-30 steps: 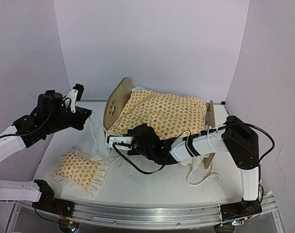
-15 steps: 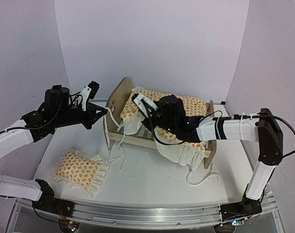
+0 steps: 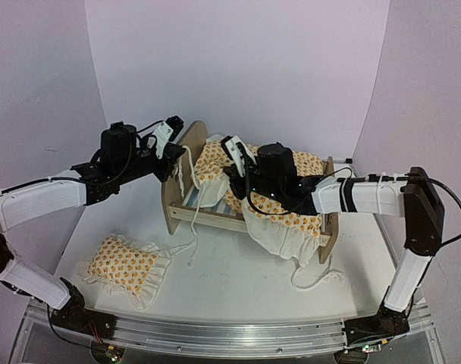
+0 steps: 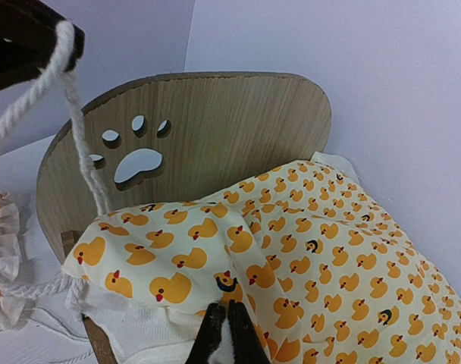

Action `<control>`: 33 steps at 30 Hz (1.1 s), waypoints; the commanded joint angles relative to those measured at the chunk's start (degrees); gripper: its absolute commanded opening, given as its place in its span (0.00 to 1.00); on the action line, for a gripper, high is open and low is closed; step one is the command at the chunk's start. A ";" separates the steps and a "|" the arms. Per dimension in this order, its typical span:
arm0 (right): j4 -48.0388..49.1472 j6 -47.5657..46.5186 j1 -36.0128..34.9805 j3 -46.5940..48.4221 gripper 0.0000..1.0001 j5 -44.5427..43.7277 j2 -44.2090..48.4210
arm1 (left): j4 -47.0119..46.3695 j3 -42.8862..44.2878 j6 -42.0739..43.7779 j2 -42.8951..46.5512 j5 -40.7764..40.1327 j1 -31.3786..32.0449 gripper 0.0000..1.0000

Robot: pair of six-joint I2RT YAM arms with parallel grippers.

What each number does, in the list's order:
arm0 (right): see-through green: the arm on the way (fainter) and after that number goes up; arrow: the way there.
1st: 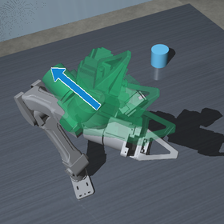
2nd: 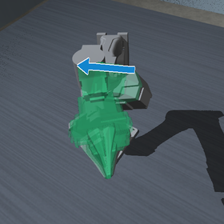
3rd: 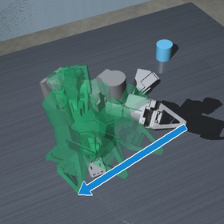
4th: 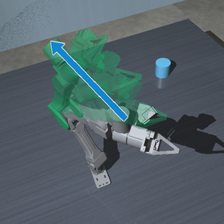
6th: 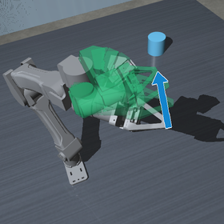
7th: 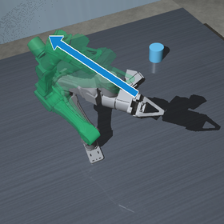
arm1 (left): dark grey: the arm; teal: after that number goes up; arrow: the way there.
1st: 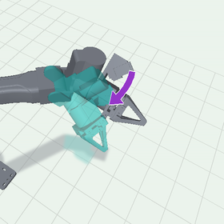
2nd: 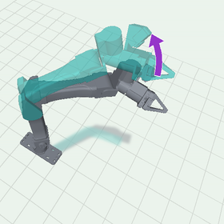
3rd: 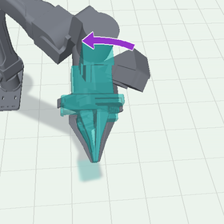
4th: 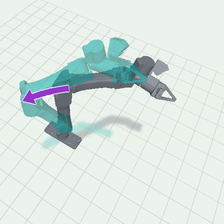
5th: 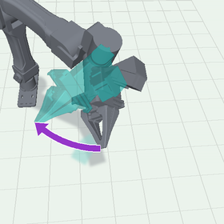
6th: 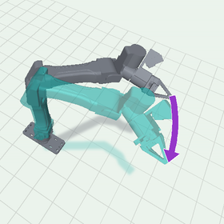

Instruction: Set up the pet bed

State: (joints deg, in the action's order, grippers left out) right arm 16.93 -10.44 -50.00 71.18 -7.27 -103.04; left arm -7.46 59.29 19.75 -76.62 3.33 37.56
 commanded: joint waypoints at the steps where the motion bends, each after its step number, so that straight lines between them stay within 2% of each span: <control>1: 1.62 1.56 0.34 0.13 0.00 1.57 3.72 | -5.65 2.67 7.04 -2.65 -5.25 0.02 0.00; 6: 1.62 1.56 0.49 0.19 0.00 2.78 3.81 | -8.38 0.83 8.05 -4.55 -0.14 -0.03 0.00; 13: 1.62 1.82 0.73 -0.38 0.00 3.84 4.33 | -8.38 -5.74 9.83 -2.19 -2.77 0.06 0.00; 19: 1.62 2.17 0.70 -0.53 0.00 5.33 4.49 | -7.93 -9.23 6.76 -1.66 -6.88 0.38 0.00; 23: 1.62 2.80 0.75 -0.38 0.00 6.28 4.10 | -6.69 -9.70 2.22 -1.54 -10.31 0.60 0.09; 27: 1.62 3.52 0.76 -0.12 0.00 6.89 3.70 | -5.50 -9.68 -1.16 -1.67 -12.31 0.67 0.13; 31: 1.54 5.15 0.69 0.63 0.00 6.35 3.13 | -2.80 -7.76 -6.40 -1.68 -10.20 0.67 0.20; 32: 1.53 5.88 0.74 0.77 0.00 5.19 3.16 | -1.85 -7.09 -7.19 -1.69 -9.29 0.63 0.17; 33: 1.53 6.47 0.74 0.88 0.00 3.98 3.31 | -0.86 -6.30 -7.76 -1.77 -9.13 0.67 0.08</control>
State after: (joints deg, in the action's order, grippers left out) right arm 16.88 -7.05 -49.52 70.46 -1.06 -102.30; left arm -11.68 49.45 17.56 -80.20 -5.72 38.63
